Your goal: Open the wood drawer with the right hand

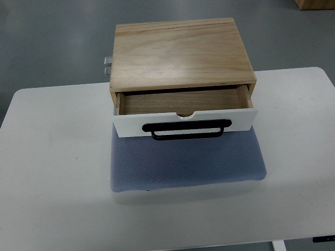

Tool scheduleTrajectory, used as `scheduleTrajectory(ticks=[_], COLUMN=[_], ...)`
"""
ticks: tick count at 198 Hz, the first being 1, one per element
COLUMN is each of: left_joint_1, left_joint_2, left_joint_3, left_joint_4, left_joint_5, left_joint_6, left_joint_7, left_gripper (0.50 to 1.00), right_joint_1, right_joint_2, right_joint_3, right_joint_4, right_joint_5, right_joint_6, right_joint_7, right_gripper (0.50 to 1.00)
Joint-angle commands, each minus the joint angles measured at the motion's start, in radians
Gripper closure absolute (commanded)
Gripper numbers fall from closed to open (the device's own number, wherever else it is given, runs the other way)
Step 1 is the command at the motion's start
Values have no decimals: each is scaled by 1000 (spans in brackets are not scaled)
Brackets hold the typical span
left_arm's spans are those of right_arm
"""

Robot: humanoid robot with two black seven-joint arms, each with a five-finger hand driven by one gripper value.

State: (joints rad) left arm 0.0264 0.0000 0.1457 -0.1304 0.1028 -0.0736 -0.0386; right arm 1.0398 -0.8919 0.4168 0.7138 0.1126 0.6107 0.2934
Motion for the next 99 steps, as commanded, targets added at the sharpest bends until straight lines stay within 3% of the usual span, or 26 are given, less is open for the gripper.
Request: scheduleTrajectory(ticks=[1, 33, 50, 63, 81, 99], left_joint_1=[1, 1, 1, 1, 1, 0], left_joint_2=[0, 0, 0, 0, 0, 0], left_joint_3=[0, 0, 0, 0, 0, 0], left_joint_4=[0, 0, 0, 0, 0, 0], left_joint_5=[0, 0, 0, 0, 0, 0], left_joint_6=[0, 0, 0, 0, 0, 0], left_joint_7=[0, 0, 0, 0, 0, 0], left_gripper=[500, 500, 500, 500, 500, 500], right_joint_1=[-60, -138, -185, -204, -233, -241], right_joint_2=[80, 199, 258, 292, 315, 320], right_joint_3=[-3, 7, 7, 7, 5, 5], right_joint_4=[-151, -217, -226, -232, -231, -231], right_joint_5=[145, 263, 403, 501, 582, 593], right_joint_6=[0, -6, -164, -227, -239, -236], right_joint_7=[-5, -74, -117, -172, -249, -264], right_gripper=[548, 548, 546, 546, 546, 546])
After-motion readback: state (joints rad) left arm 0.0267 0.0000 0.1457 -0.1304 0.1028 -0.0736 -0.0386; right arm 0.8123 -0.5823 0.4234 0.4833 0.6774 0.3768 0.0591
